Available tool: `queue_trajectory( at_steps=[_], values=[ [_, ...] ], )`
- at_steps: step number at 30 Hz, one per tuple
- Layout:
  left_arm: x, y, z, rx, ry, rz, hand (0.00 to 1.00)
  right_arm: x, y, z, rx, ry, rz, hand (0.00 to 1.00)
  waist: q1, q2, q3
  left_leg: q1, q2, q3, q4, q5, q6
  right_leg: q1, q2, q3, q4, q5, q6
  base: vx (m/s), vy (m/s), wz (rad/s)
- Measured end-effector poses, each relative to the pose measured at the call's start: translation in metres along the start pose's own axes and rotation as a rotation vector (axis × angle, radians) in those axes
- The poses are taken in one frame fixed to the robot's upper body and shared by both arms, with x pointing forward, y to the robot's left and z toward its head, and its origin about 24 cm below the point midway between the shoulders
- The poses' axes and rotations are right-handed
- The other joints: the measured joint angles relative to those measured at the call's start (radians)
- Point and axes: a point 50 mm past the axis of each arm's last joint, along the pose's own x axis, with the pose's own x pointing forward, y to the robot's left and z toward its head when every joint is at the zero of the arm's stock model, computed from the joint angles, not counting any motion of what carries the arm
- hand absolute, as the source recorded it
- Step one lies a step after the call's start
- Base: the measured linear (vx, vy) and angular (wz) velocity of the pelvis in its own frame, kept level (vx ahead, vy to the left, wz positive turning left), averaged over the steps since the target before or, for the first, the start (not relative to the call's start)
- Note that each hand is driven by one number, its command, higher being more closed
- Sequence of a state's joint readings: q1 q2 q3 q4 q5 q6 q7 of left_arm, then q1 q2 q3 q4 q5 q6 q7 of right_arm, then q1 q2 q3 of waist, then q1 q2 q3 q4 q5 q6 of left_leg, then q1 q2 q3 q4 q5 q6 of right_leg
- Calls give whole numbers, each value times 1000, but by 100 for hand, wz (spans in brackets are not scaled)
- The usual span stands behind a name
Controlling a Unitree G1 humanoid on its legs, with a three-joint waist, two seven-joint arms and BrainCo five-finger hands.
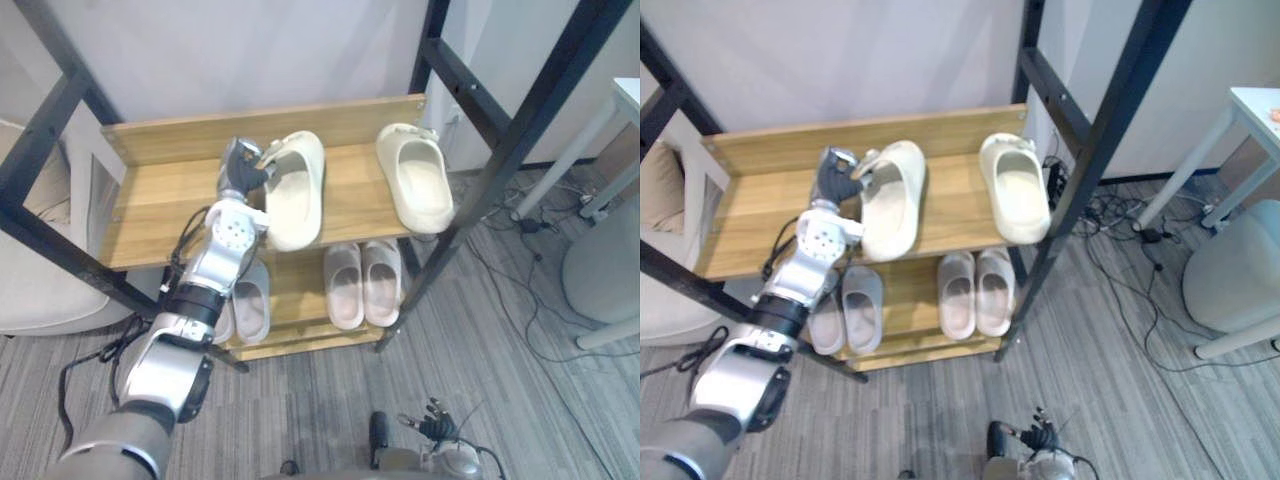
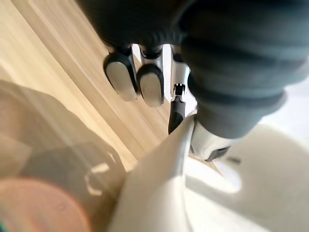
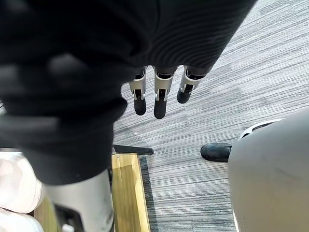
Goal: Organize the slippers on the shoe rack
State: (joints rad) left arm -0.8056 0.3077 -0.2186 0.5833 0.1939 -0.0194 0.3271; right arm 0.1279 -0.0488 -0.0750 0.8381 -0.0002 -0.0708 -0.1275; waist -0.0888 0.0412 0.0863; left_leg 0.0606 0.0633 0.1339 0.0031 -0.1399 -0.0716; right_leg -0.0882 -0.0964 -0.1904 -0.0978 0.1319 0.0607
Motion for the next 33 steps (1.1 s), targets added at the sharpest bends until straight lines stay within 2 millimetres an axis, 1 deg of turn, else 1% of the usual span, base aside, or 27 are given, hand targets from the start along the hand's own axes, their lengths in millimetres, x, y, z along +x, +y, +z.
queue_trajectory(
  at_steps=[3,9,14,16,17,19,21,23,30,33],
  values=[
    [-2,-10,5,-20,-17,-27,100,0,0,0,1,0,-1,0,-1,0,0,0,-1,-1,0,0,0,0,0,1,0,1,0,0,0,0],
    [-4,-22,11,-44,-31,-60,100,0,0,0,4,0,-4,0,-6,2,0,3,-1,2,0,0,0,0,1,6,0,2,0,0,0,-1],
    [-4,-24,11,-38,-26,-69,100,0,-2,0,30,4,-22,0,-13,4,1,10,-1,20,0,-1,-2,-1,3,17,0,5,0,-9,-2,-9],
    [0,-23,10,-29,-16,-66,100,0,-3,0,34,4,-27,0,-14,4,2,10,0,25,0,-2,-3,-5,5,30,0,7,-1,-25,-11,-6],
    [0,-23,10,-29,-14,-65,0,0,-3,0,34,4,-27,0,-13,4,1,10,0,26,0,-2,-3,-6,5,31,0,7,-1,-29,-15,-14],
    [3,-18,9,-33,-5,-46,0,0,-4,0,36,4,-28,0,-12,7,2,7,1,44,-1,-3,-4,-18,8,41,0,13,-3,-23,-15,-21],
    [4,-16,7,-42,9,-31,0,0,-4,1,38,-4,-29,0,-18,14,4,10,5,49,-1,-5,-7,-19,10,45,0,13,-4,-12,-22,-13],
    [7,-15,9,-40,10,-28,0,0,-4,2,38,-7,-31,0,-20,19,5,10,10,50,-1,-6,-8,-20,14,46,0,13,-4,0,0,0],
    [10,-11,8,-73,31,12,0,1,-5,4,40,-14,-32,0,-22,21,6,8,15,66,-2,-9,-13,-31,23,58,0,13,-4,0,-11,-6],
    [9,-13,9,-108,40,13,0,1,-5,4,40,-14,-32,0,-23,23,7,7,14,65,-2,-9,-13,-31,23,57,0,13,-4,0,0,0]
  ],
)
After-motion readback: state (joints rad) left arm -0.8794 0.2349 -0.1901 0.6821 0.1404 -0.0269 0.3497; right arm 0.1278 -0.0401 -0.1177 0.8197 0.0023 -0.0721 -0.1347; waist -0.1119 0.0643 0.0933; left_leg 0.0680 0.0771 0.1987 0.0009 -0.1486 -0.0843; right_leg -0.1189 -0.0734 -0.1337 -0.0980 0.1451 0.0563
